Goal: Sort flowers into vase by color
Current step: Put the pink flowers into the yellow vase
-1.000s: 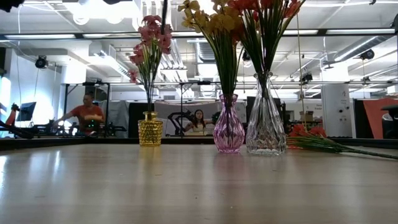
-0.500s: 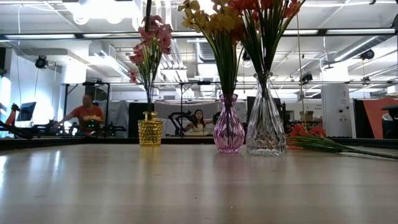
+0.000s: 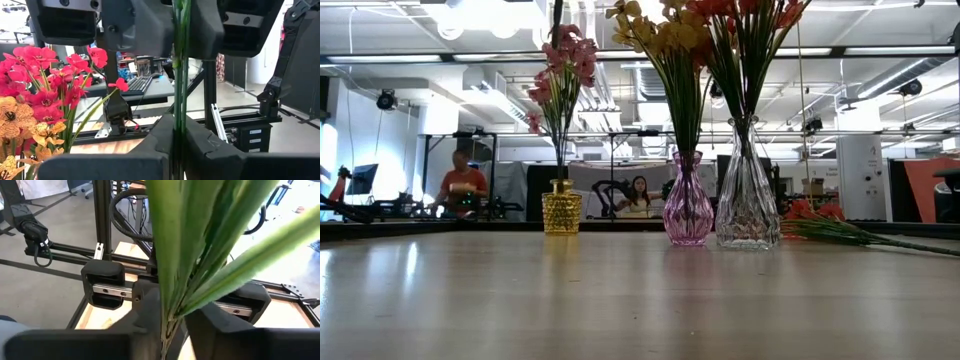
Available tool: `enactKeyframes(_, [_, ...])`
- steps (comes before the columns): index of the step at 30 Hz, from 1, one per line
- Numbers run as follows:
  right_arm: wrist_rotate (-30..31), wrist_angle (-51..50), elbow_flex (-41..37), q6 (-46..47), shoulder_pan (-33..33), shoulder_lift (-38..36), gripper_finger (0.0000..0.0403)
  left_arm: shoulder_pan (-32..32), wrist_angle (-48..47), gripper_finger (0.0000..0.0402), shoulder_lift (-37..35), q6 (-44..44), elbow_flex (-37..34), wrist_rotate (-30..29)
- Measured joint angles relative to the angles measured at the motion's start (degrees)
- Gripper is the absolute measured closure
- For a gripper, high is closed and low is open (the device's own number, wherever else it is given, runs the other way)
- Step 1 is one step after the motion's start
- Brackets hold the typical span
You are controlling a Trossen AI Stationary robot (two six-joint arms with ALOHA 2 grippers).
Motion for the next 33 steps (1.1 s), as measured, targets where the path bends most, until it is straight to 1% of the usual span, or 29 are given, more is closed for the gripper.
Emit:
enactKeyframes(2, [0.00,0.00,-0.02,0.20,0.04,-0.13,0.0297,-0.04,-0.12,0.0400,-0.12,0.50,0.00,-0.43])
enactKeyframes(6, [0.00,-2.16,-0.09,1.35,0.26,-2.14,0.0241,-0.72,-0.35,0.0401,-0.82,2.34,-0.14,-3.60])
enactKeyframes(9, [0.00,-5.55,-0.09,3.58,0.54,-4.82,0.0212,-1.20,-0.34,0.0401,-2.47,3.22,-1.10,-3.91])
enactKeyframes(12, [0.00,-9.19,-0.09,5.83,1.01,-7.35,0.0195,-1.51,-0.31,0.0401,-5.74,3.26,-3.20,-3.89])
enactKeyframes(17, [0.00,-12.18,-0.09,7.63,2.09,-10.75,0.0184,-1.49,-0.35,0.0401,-13.37,3.62,-8.26,-4.35])
enactKeyframes(21, [0.02,-13.16,-0.09,7.66,2.71,-12.10,0.0184,-1.51,-0.13,0.0401,-20.65,7.12,-11.57,-8.24])
enactKeyframes(27, [0.04,-13.26,-0.13,7.45,2.80,-12.02,0.0183,-1.10,-1.53,0.0401,-31.22,15.77,-15.43,-16.02])
enactKeyframes(29, [0.06,-13.17,-0.25,7.42,2.80,-11.90,0.0183,-0.44,-1.64,0.0402,-34.16,17.66,-16.96,-17.35])
enactKeyframes(33, [0.04,-13.24,-0.35,6.22,2.80,-11.65,0.0183,2.26,-1.64,0.0402,-38.84,19.27,-19.75,-17.86])
